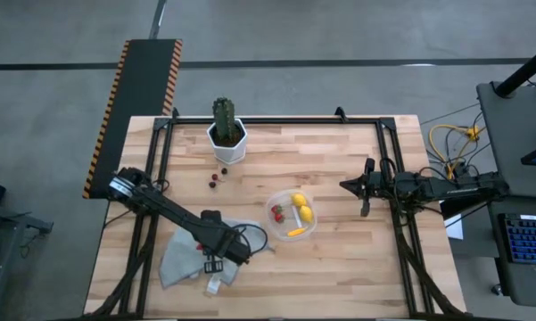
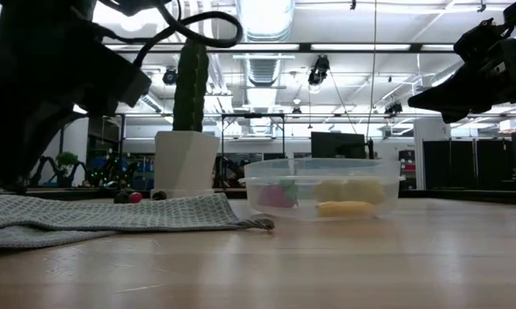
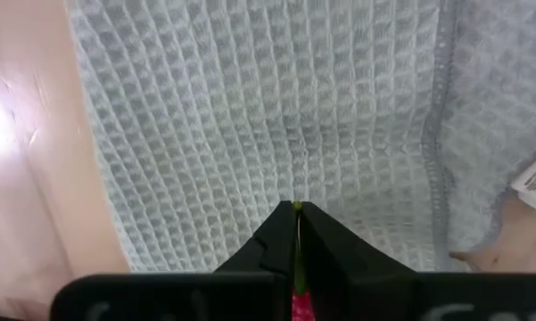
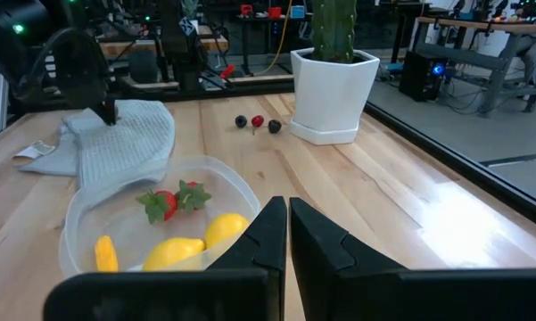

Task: Pick and placing Produce into tupperware
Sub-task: Put the red strawberry into the transparent container, then put the blackberry into the transparent container

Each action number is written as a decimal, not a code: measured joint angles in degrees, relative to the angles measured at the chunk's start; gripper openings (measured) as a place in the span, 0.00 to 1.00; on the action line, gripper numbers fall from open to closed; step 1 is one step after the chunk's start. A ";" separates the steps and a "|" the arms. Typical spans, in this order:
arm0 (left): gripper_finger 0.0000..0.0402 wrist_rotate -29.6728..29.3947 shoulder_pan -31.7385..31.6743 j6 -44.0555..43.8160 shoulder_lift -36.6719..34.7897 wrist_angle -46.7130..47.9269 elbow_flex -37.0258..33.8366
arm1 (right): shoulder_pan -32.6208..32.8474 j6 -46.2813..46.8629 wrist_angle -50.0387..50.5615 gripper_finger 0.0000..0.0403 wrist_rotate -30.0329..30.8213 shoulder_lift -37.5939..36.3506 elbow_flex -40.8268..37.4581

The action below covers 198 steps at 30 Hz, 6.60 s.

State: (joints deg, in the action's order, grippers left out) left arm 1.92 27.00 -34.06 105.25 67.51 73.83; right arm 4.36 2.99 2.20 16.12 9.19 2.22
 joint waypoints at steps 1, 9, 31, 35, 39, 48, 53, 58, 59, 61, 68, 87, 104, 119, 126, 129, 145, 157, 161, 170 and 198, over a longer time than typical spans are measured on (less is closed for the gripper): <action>0.00 -0.07 -0.04 -0.01 0.00 0.18 0.23 | 0.00 0.02 0.00 0.02 0.00 0.00 0.00; 0.00 -2.15 -0.76 2.04 0.00 4.97 3.54 | -0.02 0.02 0.00 0.02 0.00 0.00 0.00; 0.00 -15.51 -16.31 43.26 0.12 -15.01 16.12 | 0.00 -0.10 0.00 0.02 0.02 -0.04 0.00; 0.00 -14.53 -18.23 49.37 0.20 -22.32 16.58 | -0.01 -0.24 0.00 0.02 0.02 -0.04 0.00; 0.00 -9.60 -19.20 52.43 0.23 -29.66 15.64 | -0.02 -0.62 0.00 0.02 0.02 -0.02 0.00; 0.00 -4.95 -19.12 52.84 1.45 -39.07 13.56 | -0.02 -0.64 0.00 0.02 0.02 -0.02 0.00; 0.00 -2.47 -19.12 52.89 5.09 -41.88 13.28 | -0.01 -0.53 0.00 0.02 0.02 -0.01 0.00; 0.00 -2.22 -19.12 52.52 8.60 -42.08 13.30 | -0.02 -0.44 -0.01 0.02 0.02 0.14 0.00; 0.00 -2.17 -19.12 52.44 8.92 -42.05 13.30 | -0.02 -0.44 0.01 0.02 0.02 0.21 0.00; 0.00 -2.06 -19.08 52.37 9.49 -42.10 13.28 | -0.02 -0.44 0.00 0.02 0.02 0.32 0.00; 0.00 -0.27 -19.02 50.92 10.32 -41.83 13.15 | -0.02 -0.42 0.01 0.02 0.02 0.75 0.02; 0.04 0.92 -18.95 50.90 10.32 -41.55 13.02 | -0.02 -0.42 0.01 0.02 0.02 0.72 0.02; 0.16 -0.38 -18.93 50.94 8.91 -35.88 16.24 | -0.01 -0.42 0.00 0.02 0.02 0.74 0.02; 0.16 -21.38 -20.77 35.17 -5.15 -8.18 12.75 | -0.02 0.07 -0.05 0.02 0.25 1.98 0.02; 0.16 -25.98 -25.31 3.97 -10.89 2.44 10.20 | -0.02 0.46 -0.03 0.02 0.48 2.42 0.02; 0.16 -25.57 -25.92 1.46 -13.40 2.35 7.06 | -0.02 0.36 -0.02 0.02 0.46 2.56 0.02; 0.16 -16.53 -27.85 -0.25 -19.03 -4.21 -11.40 | -0.02 -7.11 -2.82 0.02 1.99 2.47 0.02; 0.49 -14.61 -32.04 -1.63 -18.15 -5.61 -12.01 | -0.02 -8.07 -2.39 0.02 2.03 2.53 0.02; 0.54 -14.66 -32.04 -0.88 -17.55 -5.58 -12.18 | -0.04 -9.05 -5.84 0.07 0.04 2.09 0.49; 0.54 -15.66 -32.30 -1.07 -17.55 -5.62 -14.38 | -0.04 -8.02 -4.83 0.32 -5.42 2.70 4.59; 0.54 -14.23 -35.79 2.20 -17.18 -16.54 -22.17 | -0.04 -8.15 -5.23 0.49 -2.54 3.72 4.13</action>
State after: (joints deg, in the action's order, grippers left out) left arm -12.32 -8.79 -31.85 88.07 50.97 51.66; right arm 4.32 -5.17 -3.04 13.58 12.91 6.35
